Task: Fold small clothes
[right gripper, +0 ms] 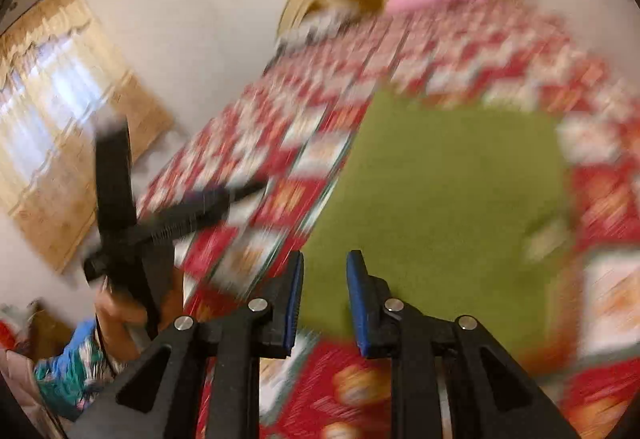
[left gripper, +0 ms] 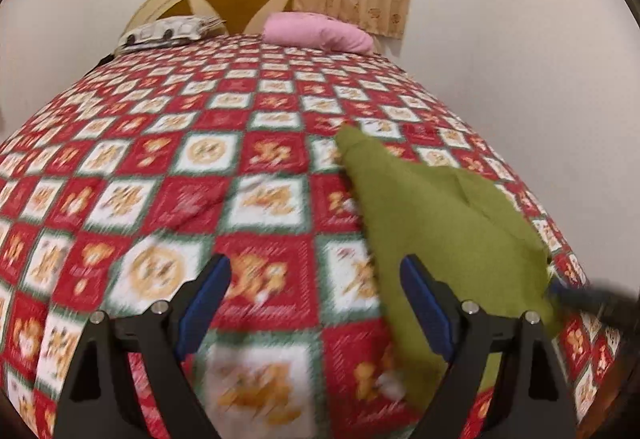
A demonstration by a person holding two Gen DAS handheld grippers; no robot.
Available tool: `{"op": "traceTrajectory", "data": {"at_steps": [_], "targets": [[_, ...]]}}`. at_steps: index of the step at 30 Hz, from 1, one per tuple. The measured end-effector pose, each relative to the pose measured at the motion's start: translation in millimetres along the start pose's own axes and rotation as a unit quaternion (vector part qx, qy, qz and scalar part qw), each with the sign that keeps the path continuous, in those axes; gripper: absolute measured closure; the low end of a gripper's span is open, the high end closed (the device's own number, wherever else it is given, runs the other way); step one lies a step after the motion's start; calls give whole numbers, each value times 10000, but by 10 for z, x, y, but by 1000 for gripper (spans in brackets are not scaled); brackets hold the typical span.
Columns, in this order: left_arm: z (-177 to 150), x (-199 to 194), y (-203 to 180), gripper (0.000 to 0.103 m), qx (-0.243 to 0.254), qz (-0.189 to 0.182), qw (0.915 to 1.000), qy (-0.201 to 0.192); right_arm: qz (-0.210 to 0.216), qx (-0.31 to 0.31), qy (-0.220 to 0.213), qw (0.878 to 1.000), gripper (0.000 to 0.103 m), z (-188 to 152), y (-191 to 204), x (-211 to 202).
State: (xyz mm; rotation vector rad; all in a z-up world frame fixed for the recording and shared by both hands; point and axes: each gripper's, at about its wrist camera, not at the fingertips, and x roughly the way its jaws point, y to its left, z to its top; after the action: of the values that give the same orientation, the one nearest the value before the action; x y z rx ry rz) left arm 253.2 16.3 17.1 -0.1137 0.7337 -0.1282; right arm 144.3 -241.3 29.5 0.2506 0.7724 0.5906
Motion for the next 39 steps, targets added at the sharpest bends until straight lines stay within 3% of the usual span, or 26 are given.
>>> {"op": "traceTrajectory", "data": {"at_steps": [2,5,7,11,13,14,16,19,22,26,29,33,35,39], "targets": [[121,126,-189,14,170,-114,9998,-4,-445,336,-400,9976,80,279,-301,-234],[282,380,-443,14,243,-59,9996,89,-975,612,-415,9925,80,548,-696,-205],[354,562,-543,14,144,-67,9996,218,-1250,758,-305,9888,80,674,-958,28],[303,982,-584,13,-73,154,9979,625,-1363,849,150,9869,80,759,-1322,584],[177,1161,-436,7,-428,-23,9951,887,-1374,833,437,9860,79,730,-1452,911],[144,1193,-356,0,-668,-131,9937,894,-1368,742,326,9873,79,750,-1464,925],[111,1213,-245,0,-986,-375,9905,881,-1385,701,375,9872,79,795,-1483,942],[101,1188,-367,0,-692,-144,9942,813,-1524,384,290,9871,78,778,-1423,955],[102,1152,-466,0,-387,89,9965,733,-1508,475,261,9871,78,784,-1444,922],[112,1131,-518,0,-31,306,9979,567,-1920,378,59,9806,78,805,-1317,739],[132,1146,-540,0,56,395,9977,549,-1588,410,-224,9862,78,687,-1120,442],[137,1164,-537,0,38,375,9979,536,-1479,172,85,9888,78,452,-878,415],[133,1161,-550,0,79,403,9977,536,-1713,156,311,9846,78,341,-893,550],[127,1151,-616,0,252,563,9969,478,-2343,-378,-36,9714,78,201,-783,718]]}}
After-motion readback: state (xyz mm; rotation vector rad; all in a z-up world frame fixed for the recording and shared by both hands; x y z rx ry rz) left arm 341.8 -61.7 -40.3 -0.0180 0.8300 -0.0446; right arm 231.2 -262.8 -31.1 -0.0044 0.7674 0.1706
